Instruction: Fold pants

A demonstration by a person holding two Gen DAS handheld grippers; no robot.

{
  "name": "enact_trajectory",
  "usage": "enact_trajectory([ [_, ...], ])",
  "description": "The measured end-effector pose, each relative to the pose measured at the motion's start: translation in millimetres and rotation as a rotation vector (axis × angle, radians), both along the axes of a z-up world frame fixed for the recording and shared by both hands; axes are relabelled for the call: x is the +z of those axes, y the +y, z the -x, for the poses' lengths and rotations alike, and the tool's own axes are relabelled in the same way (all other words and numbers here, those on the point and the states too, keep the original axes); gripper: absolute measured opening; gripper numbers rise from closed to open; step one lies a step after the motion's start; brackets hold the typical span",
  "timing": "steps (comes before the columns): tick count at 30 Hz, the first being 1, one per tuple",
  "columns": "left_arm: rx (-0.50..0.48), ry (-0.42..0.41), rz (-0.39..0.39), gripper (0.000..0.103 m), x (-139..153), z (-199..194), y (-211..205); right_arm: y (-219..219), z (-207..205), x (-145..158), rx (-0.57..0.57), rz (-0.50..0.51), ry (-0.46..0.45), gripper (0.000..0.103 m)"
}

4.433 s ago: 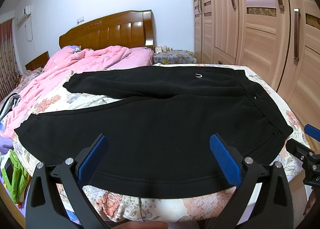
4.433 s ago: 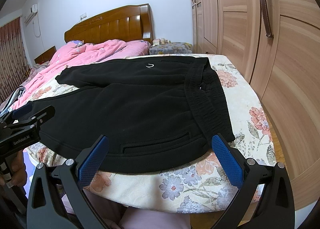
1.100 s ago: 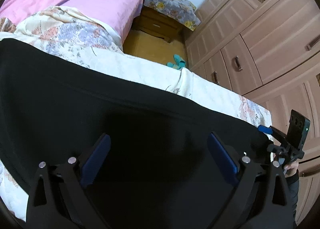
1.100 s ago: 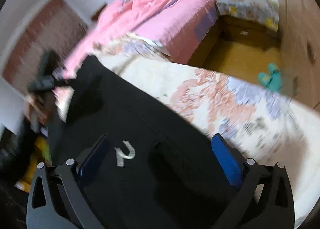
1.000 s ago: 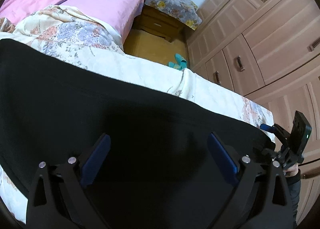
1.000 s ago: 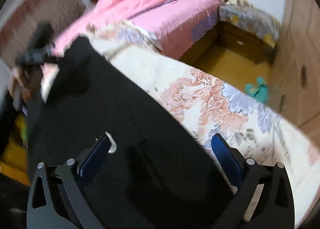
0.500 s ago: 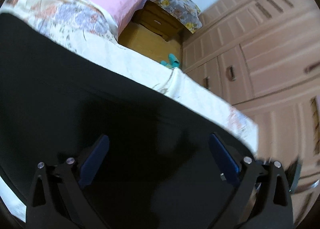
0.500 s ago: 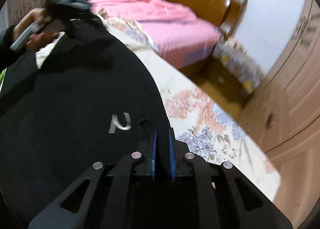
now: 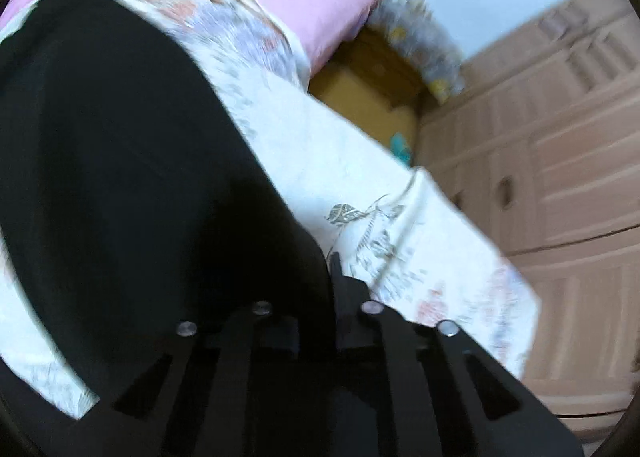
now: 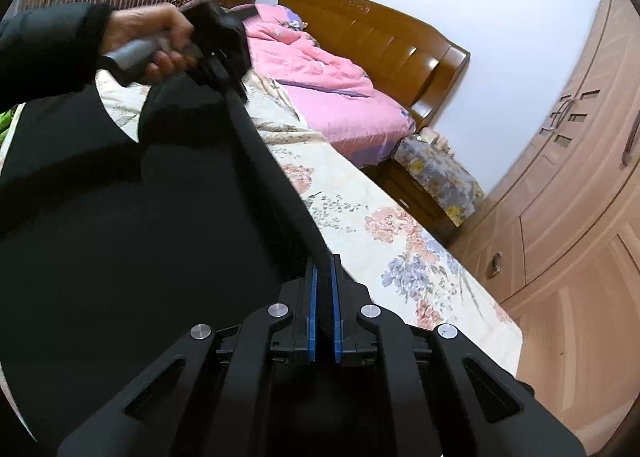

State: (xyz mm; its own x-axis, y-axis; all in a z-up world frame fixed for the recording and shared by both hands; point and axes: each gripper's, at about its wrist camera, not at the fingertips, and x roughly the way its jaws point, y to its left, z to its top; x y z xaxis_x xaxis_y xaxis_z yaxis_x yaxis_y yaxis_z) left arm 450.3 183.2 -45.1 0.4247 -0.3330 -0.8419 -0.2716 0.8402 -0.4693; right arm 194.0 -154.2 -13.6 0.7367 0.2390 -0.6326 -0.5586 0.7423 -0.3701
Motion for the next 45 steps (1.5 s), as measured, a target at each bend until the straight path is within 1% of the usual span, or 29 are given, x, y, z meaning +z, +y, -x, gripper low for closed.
enact_trajectory([
  [1,0.001,-0.062,-0.002,0.01,14,18,6,0,4,3,-0.004,-0.004,-0.009,0.007],
  [3,-0.009,-0.226,-0.043,0.01,55,74,12,-3,22,12,-0.007,-0.031,-0.037,0.007],
  [4,-0.014,-0.323,-0.058,0.01,77,116,17,-5,35,16,-0.005,-0.048,-0.054,0.007],
  [6,-0.023,-0.452,-0.066,0.01,98,187,22,-9,69,24,0.016,-0.085,-0.086,0.007],
  [7,-0.026,-0.488,-0.076,0.01,102,216,23,-8,89,24,0.033,-0.097,-0.094,0.007],
  [8,-0.034,-0.525,-0.103,0.011,99,258,23,-7,111,19,0.045,-0.099,-0.095,0.007],
  [9,-0.045,-0.539,-0.129,0.011,92,284,22,-6,127,11,0.05,-0.096,-0.077,0.007],
  [10,-0.057,-0.533,-0.162,0.011,77,310,21,-5,141,0,0.05,-0.089,-0.043,0.007],
  [11,-0.062,-0.508,-0.19,0.012,56,334,20,-4,152,-15,0.04,-0.079,-0.007,0.008],
  [12,-0.065,-0.474,-0.197,0.012,35,350,21,-2,164,-41,0.025,-0.069,0.072,0.018],
  [13,-0.069,-0.406,-0.194,0.017,2,363,24,-3,168,-56,0.008,-0.061,0.123,0.032],
  [14,-0.078,-0.353,-0.174,0.02,-20,367,26,-5,174,-77,-0.034,-0.055,0.172,0.037],
  [15,-0.08,-0.311,-0.142,0.024,-37,368,29,-13,184,-76,-0.069,-0.125,0.126,0.046],
  [16,-0.071,-0.292,-0.105,0.034,-51,372,33,-20,189,-72,-0.096,-0.193,0.148,0.057],
  [17,-0.065,-0.342,-0.085,0.044,-52,377,34,-26,192,-69,-0.12,-0.241,0.177,0.06],
  [18,-0.059,-0.349,-0.091,0.054,-50,381,35,-36,197,-63,-0.168,-0.295,0.172,0.06],
  [19,-0.046,-0.353,-0.095,0.075,-46,381,37,-48,206,-55,-0.211,-0.36,0.147,0.061],
  [20,-0.021,-0.375,-0.09,0.086,-41,384,41,-62,213,-50,-0.241,-0.446,0.144,0.062],
  [22,0.0,-0.416,-0.071,0.09,-36,389,44,-86,223,-48,-0.316,-0.58,0.156,0.062],
  [24,0.014,-0.409,-0.071,0.091,-38,391,46,-106,224,-51,-0.374,-0.669,0.174,0.062],
  [26,0.022,-0.393,-0.047,0.091,-45,390,49,-120,224,-58,-0.429,-0.733,0.204,0.062],
  [27,0.025,-0.385,-0.041,0.091,-48,391,52,-125,227,-62,-0.456,-0.758,0.219,0.058],
  [28,0.027,-0.377,-0.038,0.091,-52,391,54,-128,223,-63,-0.465,-0.777,0.228,0.053],
  [30,0.02,-0.397,-0.061,0.091,-48,397,46,-127,216,-65,-0.494,-0.786,0.249,0.05],
  [34,-0.008,-0.404,-0.102,0.092,-47,403,42,-125,203,-71,-0.519,-0.804,0.296,0.048],
  [35,-0.012,-0.405,-0.106,0.092,-48,402,42,-128,209,-76,-0.528,-0.808,0.3,0.047],
  [40,-0.018,-0.407,-0.115,0.094,-48,400,38,-137,210,-80,-0.573,-0.864,0.367,0.039],
  [43,-0.027,-0.408,-0.127,0.095,-48,401,36,-148,209,-84,-0.6,-0.938,0.385,0.034],
  [45,-0.033,-0.407,-0.14,0.096,-47,402,33,-157,207,-89,-0.633,-1.026,0.395,0.034],
])
